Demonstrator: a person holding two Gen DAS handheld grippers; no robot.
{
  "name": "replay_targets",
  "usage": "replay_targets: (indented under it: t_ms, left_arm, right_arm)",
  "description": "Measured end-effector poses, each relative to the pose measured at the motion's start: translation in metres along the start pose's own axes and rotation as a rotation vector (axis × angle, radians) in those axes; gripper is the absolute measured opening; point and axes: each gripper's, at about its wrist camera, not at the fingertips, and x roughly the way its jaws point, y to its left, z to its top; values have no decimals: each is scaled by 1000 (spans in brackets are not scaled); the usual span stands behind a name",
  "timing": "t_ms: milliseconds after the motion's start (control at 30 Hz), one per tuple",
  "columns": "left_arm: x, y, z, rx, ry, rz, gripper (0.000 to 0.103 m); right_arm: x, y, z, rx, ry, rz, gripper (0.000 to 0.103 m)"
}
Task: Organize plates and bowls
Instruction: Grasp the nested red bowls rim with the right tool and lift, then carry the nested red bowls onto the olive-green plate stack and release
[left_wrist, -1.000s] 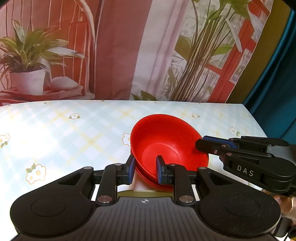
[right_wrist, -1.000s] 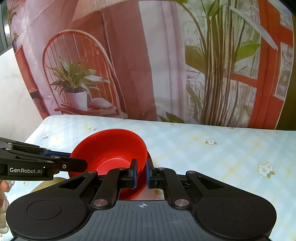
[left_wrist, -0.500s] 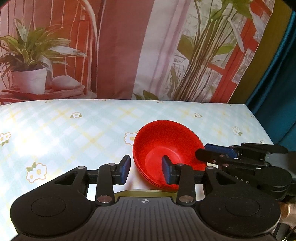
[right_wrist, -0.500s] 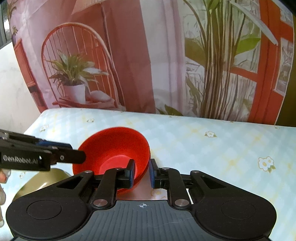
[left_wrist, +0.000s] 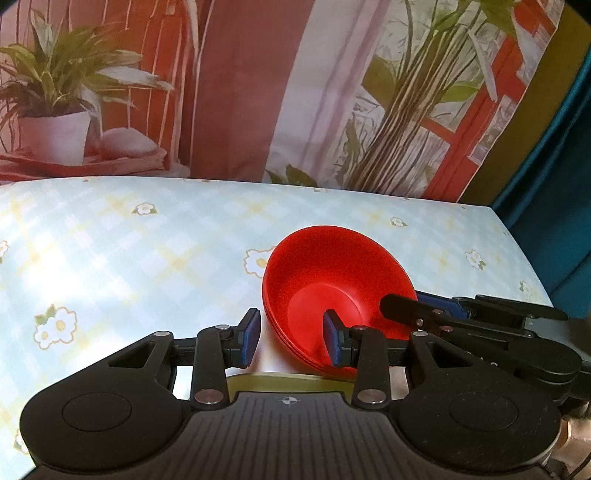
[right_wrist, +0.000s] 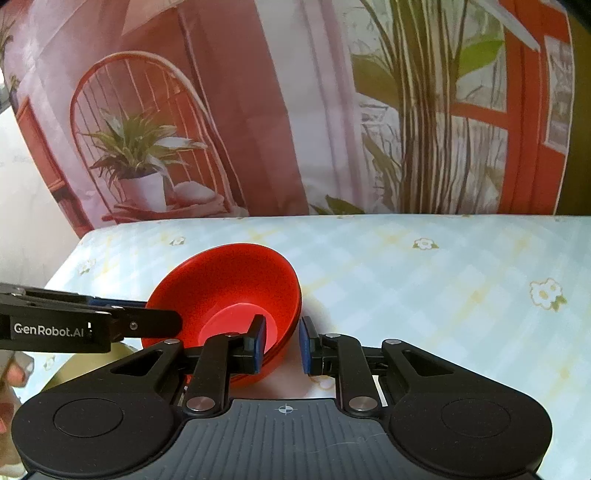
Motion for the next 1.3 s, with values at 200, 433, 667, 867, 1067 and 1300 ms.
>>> replay_targets:
  t_ms: [200, 433, 667, 867, 1067, 1300]
  left_arm:
    - [5, 8, 0, -53, 6, -8, 38]
    - [9, 16, -2, -90, 6, -1, 37]
    - [12, 19, -2, -112, 7, -12, 27]
    - [9, 14, -1, -101, 2, -26, 20]
    - [4, 11, 0, -94, -10, -50, 19]
    - [-13, 3, 4, -68, -46, -55, 19]
  right_arm:
    - [6, -6, -2, 63, -8, 13, 18]
    - [8, -13, -4, 137, -26, 29, 18]
    - [10, -15, -8, 177, -38, 36, 20]
    - [8, -14, -8, 184, -38, 39, 15]
    - [3, -17, -9, 228, -51, 37, 14]
    - [-15, -16, -4, 229, -94, 27, 13]
